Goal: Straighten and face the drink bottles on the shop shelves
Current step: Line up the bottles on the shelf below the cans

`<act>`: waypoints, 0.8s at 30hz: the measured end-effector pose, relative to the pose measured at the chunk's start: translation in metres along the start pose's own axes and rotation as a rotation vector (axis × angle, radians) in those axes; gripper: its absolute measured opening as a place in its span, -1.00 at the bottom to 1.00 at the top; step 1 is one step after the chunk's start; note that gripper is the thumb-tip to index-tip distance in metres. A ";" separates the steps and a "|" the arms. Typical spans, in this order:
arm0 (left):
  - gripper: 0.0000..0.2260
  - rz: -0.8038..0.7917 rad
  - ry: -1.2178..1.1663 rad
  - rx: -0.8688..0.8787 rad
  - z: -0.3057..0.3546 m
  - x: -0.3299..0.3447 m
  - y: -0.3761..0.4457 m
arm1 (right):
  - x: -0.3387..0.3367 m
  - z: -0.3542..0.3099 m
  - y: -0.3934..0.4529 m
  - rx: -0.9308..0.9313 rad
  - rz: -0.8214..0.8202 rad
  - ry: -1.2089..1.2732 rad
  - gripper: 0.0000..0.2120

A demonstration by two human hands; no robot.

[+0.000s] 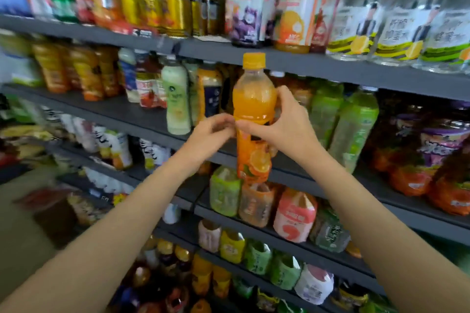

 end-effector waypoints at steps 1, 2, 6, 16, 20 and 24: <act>-0.81 -0.030 -0.024 -0.018 -0.009 -0.027 -0.004 | 0.024 -0.009 0.010 0.020 -0.020 0.034 -0.45; -0.77 -0.067 -0.052 -0.026 -0.020 -0.054 -0.008 | 0.050 -0.019 0.020 0.043 -0.035 0.073 -0.46; -0.58 -0.139 0.062 -0.064 -0.062 -0.147 -0.019 | 0.155 -0.057 0.054 0.133 -0.029 0.211 -0.41; -0.49 0.236 0.290 -0.110 -0.165 -0.306 0.002 | 0.350 -0.113 0.123 0.195 -0.159 0.372 -0.43; -0.41 0.299 0.240 -0.083 -0.214 -0.348 0.027 | 0.404 -0.116 0.152 0.085 -0.481 0.336 -0.39; -0.31 0.305 0.209 -0.044 -0.253 -0.385 0.070 | 0.447 -0.120 0.197 -0.073 -0.510 0.116 -0.29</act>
Point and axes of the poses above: each hand's wrist, its own y-axis towards the middle knuckle, its own x-axis out of the palm, z = x × y, the point moved 4 cm from there along y, towards the middle knuckle, and after that the axes turned 6 degrees about y, right-handed, at the moved point
